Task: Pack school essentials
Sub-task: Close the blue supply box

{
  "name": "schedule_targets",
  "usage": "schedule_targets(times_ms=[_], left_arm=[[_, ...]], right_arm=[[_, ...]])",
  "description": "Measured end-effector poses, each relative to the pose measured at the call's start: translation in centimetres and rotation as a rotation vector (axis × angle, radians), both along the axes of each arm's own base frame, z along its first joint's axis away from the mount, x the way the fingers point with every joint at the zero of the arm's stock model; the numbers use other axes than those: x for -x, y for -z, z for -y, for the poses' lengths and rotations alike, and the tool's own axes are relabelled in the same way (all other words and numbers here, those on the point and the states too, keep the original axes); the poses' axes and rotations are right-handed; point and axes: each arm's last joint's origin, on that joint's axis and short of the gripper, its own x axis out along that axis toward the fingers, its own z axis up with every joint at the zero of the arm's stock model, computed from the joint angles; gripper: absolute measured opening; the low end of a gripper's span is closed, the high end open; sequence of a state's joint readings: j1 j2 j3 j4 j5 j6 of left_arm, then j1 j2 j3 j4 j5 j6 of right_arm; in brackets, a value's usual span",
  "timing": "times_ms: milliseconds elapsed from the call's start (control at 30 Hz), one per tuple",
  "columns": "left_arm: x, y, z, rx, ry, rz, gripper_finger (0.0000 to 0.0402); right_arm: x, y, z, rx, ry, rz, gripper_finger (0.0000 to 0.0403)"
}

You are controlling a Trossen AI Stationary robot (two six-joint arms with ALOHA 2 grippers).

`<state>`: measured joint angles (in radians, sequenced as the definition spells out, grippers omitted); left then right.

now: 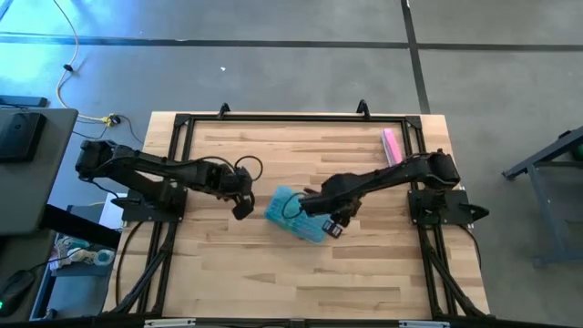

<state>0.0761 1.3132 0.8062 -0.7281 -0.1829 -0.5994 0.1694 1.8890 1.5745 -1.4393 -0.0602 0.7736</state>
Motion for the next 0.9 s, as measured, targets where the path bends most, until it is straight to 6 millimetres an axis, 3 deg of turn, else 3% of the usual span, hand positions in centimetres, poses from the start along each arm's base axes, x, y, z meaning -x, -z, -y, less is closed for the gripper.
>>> schedule_targets(times_ms=[333,667,900], left_arm=[[-0.2,3.0,-2.9,0.026,-0.037,0.102,0.0388],[-1.8,5.2,-3.6,0.061,0.000,0.098,0.0388],[-2.1,5.8,-3.2,0.110,0.024,0.094,0.0388]], right_arm=[[-1.1,2.5,-3.3,-0.109,0.104,0.181,0.0112],[-1.1,4.9,-2.8,-0.079,0.192,0.221,0.0112],[-1.0,5.5,-1.3,-0.055,0.200,0.201,0.0112]])
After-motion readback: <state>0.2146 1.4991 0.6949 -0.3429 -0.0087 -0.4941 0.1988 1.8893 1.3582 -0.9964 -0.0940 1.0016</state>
